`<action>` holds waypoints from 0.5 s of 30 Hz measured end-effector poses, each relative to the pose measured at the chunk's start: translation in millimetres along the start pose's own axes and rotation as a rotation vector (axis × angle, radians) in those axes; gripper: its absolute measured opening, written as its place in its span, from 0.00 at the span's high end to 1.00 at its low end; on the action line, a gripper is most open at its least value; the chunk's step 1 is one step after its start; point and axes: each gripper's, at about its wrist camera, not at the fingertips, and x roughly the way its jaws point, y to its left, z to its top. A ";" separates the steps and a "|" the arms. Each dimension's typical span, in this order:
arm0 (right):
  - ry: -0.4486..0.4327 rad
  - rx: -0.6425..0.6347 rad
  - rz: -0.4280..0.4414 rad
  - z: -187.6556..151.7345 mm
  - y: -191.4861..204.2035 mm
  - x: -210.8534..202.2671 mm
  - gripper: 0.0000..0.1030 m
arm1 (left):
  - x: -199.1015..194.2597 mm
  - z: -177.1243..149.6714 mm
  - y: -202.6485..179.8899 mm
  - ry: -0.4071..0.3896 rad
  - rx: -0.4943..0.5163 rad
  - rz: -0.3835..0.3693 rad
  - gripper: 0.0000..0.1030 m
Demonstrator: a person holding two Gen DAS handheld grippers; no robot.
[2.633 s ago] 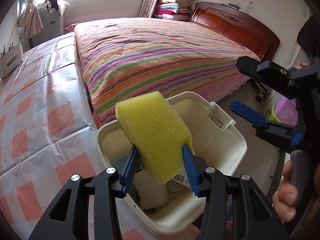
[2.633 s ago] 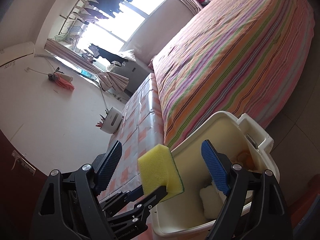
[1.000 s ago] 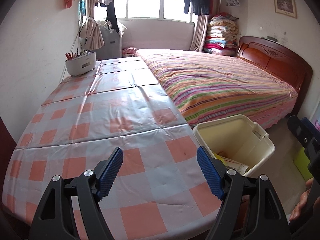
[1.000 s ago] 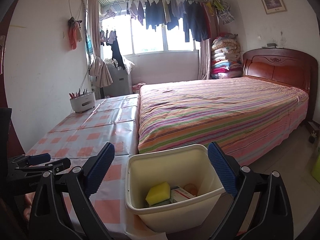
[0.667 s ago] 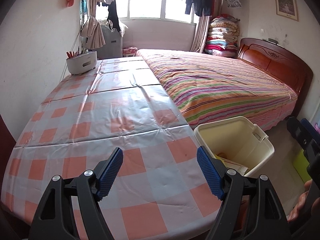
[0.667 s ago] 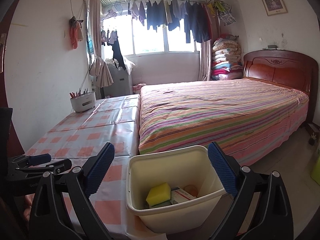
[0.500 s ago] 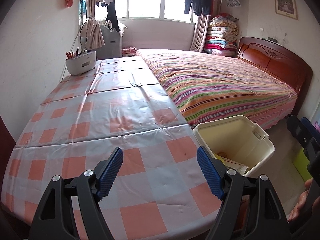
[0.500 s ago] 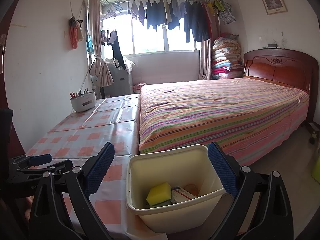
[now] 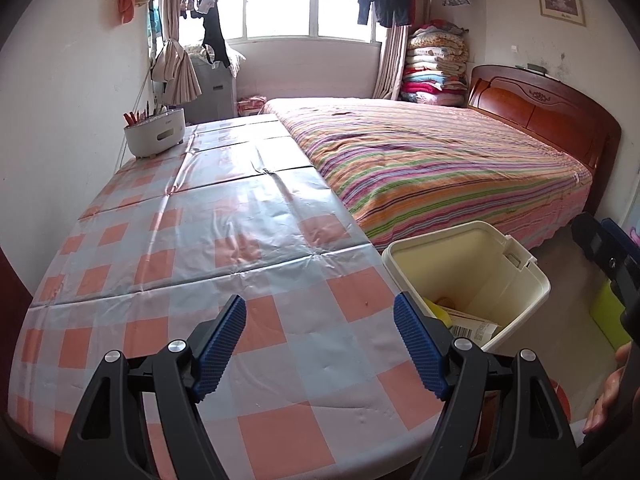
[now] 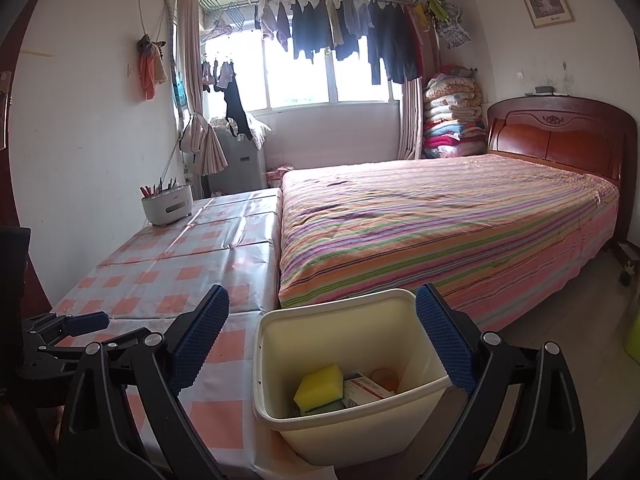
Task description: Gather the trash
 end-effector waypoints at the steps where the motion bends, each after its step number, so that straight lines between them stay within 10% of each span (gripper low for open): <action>1: 0.001 0.000 0.001 -0.1 0.1 0.1 0.10 | 1.0 -0.3 -0.9 0.004 0.005 0.002 0.28; 15: -0.002 0.000 0.004 1.2 -0.6 -3.2 0.10 | 8.1 -4.1 -10.1 0.042 0.059 -0.006 0.28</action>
